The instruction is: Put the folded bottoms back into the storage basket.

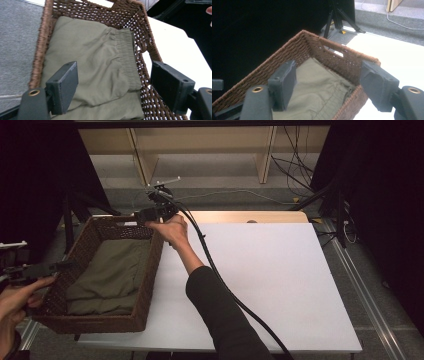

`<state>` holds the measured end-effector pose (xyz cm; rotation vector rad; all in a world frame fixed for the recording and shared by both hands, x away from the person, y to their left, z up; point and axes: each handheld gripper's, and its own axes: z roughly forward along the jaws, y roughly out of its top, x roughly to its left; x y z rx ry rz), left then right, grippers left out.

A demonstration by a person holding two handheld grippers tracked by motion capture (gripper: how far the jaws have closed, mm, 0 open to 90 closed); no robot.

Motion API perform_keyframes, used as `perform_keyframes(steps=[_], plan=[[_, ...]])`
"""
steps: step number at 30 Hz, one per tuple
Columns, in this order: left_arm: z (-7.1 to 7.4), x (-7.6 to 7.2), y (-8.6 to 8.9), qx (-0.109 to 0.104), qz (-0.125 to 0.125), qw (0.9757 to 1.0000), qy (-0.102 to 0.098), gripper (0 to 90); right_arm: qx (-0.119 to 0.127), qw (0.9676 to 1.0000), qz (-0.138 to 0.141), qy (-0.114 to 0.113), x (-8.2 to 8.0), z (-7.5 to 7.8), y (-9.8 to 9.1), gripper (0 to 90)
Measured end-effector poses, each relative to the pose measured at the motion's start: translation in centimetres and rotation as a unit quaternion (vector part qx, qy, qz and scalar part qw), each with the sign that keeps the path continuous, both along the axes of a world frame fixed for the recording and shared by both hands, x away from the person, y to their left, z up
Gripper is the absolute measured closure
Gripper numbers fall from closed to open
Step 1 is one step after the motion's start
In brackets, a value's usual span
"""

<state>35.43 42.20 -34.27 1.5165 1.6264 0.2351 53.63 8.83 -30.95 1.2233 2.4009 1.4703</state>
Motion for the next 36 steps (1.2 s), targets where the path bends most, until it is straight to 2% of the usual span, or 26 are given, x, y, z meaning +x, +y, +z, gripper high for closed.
perform_keyframes(steps=[14,30,36], plan=[[0.5,0.5,-2.0,0.001,-0.009,0.9998,-0.017,22.4,0.000,0.9999,-0.002,-0.012,-0.5,0.5,-1.7,27.0],[0.7,1.1,-4.3,-0.041,-0.017,0.9981,-0.042,22.4,0.003,0.9993,-0.003,-0.037,-1.7,1.5,-4.4,24.5],[1.0,1.2,-5.6,-0.046,-0.029,0.9971,-0.055,22.2,0.009,0.9990,-0.004,-0.042,-2.3,1.4,-5.8,24.1]])
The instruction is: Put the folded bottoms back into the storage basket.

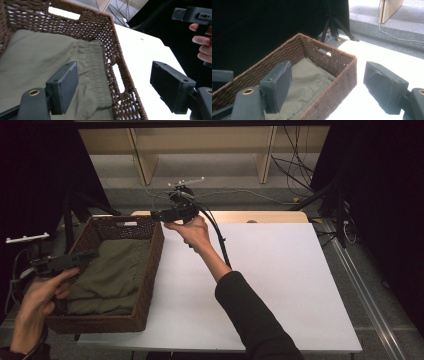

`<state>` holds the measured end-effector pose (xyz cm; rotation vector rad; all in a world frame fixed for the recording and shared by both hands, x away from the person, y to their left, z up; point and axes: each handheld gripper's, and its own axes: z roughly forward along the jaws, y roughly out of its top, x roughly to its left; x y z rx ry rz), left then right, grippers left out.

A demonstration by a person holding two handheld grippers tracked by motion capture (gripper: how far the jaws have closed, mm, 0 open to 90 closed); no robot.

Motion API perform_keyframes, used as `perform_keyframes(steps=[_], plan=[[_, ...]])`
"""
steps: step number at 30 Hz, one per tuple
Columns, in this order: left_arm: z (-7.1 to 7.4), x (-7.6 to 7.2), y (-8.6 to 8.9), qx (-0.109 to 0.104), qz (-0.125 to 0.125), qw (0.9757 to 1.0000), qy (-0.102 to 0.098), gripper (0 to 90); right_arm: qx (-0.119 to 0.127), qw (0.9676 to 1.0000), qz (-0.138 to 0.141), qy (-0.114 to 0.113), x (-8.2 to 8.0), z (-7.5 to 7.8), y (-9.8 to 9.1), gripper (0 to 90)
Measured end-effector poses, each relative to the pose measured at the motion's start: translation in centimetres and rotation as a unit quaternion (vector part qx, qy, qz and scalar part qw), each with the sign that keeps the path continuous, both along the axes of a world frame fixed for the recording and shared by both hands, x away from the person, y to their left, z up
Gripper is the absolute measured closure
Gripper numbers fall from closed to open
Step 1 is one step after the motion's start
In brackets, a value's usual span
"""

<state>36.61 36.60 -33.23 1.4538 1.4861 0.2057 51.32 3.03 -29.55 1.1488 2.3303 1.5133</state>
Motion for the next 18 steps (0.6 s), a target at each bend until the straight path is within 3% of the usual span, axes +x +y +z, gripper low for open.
perform_keyframes(steps=[8,13,18], plan=[[0.5,-0.1,-1.2,-0.013,-0.006,0.9997,-0.018,21.9,-0.004,0.9999,-0.006,-0.010,-0.8,0.0,-2.0,23.5],[0.5,0.0,-2.5,-0.006,-0.019,0.9995,-0.024,21.9,-0.012,0.9997,-0.002,-0.021,-1.3,-0.1,-2.9,23.5],[0.4,0.2,-3.6,0.001,-0.033,0.9991,-0.025,21.9,-0.004,0.9996,-0.001,-0.027,-1.8,-0.1,-3.8,23.6]])
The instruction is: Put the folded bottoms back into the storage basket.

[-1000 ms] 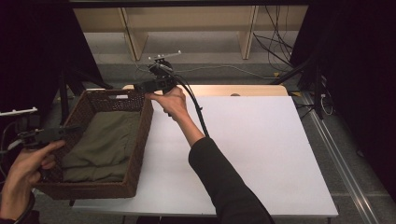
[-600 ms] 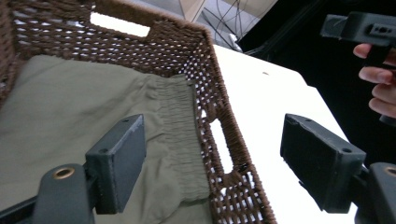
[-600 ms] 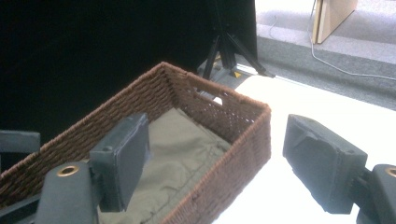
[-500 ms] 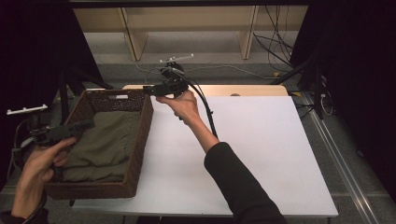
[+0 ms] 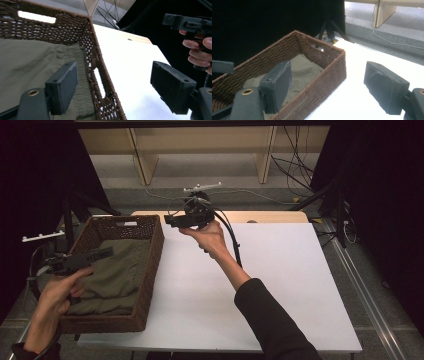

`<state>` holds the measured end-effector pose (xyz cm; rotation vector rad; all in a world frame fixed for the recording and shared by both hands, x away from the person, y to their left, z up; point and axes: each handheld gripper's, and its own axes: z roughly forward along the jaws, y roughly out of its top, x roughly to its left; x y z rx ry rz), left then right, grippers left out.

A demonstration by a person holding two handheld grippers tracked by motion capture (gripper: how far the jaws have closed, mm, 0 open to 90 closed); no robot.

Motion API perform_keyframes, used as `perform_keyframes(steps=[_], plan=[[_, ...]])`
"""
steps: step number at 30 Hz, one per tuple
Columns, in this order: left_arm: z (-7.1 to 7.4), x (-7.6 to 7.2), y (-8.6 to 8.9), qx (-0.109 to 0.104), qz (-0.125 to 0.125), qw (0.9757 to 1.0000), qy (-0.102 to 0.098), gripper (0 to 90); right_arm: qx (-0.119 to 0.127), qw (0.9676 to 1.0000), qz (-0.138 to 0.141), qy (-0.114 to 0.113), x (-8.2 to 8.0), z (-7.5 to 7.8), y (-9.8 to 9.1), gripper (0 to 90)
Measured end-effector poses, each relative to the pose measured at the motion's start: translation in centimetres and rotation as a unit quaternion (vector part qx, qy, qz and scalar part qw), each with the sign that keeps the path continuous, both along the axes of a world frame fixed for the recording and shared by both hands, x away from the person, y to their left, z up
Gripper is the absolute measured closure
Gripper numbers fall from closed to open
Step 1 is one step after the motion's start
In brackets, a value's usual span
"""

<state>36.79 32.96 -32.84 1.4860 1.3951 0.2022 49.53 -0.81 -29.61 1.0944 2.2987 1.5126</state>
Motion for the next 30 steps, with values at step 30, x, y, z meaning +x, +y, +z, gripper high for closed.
perform_keyframes(steps=[30], plan=[[0.0,-0.1,-4.3,0.011,-0.032,0.9990,-0.029,20.6,-0.006,0.9996,-0.007,-0.028,-2.6,-0.8,-4.2,23.3]])
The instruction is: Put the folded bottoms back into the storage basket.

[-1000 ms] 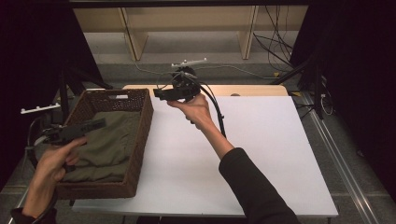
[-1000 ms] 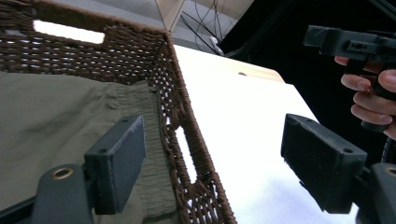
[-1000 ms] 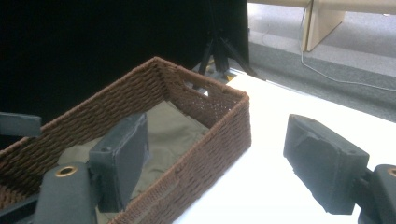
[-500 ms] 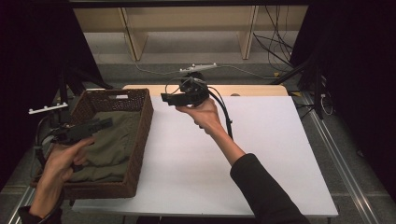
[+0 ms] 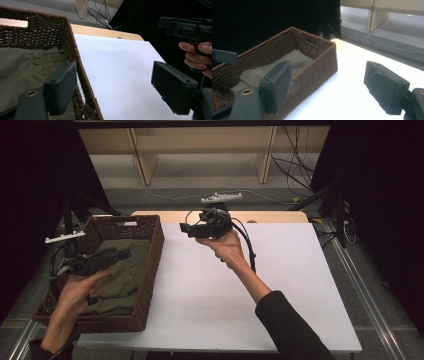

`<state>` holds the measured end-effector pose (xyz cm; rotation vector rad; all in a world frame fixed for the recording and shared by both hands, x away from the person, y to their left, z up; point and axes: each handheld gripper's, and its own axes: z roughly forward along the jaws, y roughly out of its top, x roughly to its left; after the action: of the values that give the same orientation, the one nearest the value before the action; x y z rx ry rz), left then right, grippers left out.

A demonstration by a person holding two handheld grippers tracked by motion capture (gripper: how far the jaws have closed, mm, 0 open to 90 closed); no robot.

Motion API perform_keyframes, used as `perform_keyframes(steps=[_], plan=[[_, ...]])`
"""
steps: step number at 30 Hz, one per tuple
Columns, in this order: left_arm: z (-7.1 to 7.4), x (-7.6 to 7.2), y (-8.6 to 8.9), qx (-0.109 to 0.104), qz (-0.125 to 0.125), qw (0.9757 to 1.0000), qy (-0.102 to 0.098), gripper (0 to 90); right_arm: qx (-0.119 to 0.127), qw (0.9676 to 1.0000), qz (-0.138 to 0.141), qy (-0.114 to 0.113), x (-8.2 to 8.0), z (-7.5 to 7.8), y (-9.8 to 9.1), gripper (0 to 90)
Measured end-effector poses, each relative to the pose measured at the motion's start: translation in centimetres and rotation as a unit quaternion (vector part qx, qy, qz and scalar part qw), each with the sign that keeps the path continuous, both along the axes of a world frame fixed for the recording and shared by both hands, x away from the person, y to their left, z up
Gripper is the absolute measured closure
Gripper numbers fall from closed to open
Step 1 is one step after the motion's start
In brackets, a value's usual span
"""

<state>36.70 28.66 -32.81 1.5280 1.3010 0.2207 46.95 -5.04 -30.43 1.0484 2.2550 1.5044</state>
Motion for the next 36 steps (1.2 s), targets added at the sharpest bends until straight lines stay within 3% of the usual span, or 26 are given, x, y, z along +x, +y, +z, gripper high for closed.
perform_keyframes(steps=[3,15,25,36], plan=[[-0.1,0.0,-0.5,0.003,-0.005,1.0000,-0.003,20.6,-0.005,0.9999,-0.007,-0.009,-0.3,-0.1,-0.5,22.9],[-0.4,-0.1,-2.4,0.011,-0.023,0.9996,-0.011,20.6,0.005,0.9998,-0.014,-0.010,-1.5,-0.7,-3.2,21.0],[-0.6,-0.2,-4.1,0.016,-0.031,0.9993,-0.015,20.4,0.028,0.9992,-0.024,-0.013,-2.5,-1.1,-6.0,18.3],[-1.1,-0.4,-5.9,0.032,-0.047,0.9982,-0.017,20.4,0.029,0.9990,-0.028,-0.020,-4.0,-1.8,-7.9,18.4]])
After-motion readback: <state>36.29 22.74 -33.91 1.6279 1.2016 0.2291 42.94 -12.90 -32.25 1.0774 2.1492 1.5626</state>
